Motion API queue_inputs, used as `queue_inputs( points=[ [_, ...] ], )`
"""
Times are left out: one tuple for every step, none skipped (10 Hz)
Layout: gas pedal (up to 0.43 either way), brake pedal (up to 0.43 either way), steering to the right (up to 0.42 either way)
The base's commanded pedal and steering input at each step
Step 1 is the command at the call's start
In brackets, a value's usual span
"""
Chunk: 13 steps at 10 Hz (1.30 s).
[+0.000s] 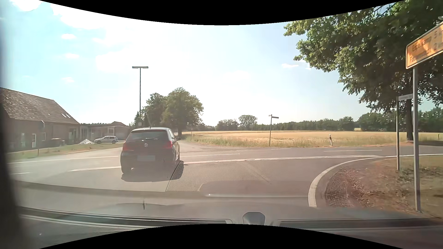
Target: Follow the waypoints while adhering to traffic rules and regulations
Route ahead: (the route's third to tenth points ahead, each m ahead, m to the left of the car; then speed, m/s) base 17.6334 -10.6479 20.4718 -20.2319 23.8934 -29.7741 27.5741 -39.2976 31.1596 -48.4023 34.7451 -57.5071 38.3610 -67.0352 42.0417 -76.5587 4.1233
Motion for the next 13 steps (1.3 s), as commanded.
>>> queue_inputs(
  points=[
    [0.000,0.006,0.083],
    [0.000,0.006,0.089],
    [0.000,0.006,0.094],
    [0.000,0.006,0.099],
    [0.000,0.006,0.105],
    [0.000,0.006,0.119],
    [0.000,0.006,0.137],
    [0.000,0.006,0.153],
    [0.000,0.006,0.171],
    [0.000,0.006,0.187],
    [0.000,0.006,0.196],
    [0.000,0.006,0.199],
    [0.000,0.006,0.199]
  ],
)
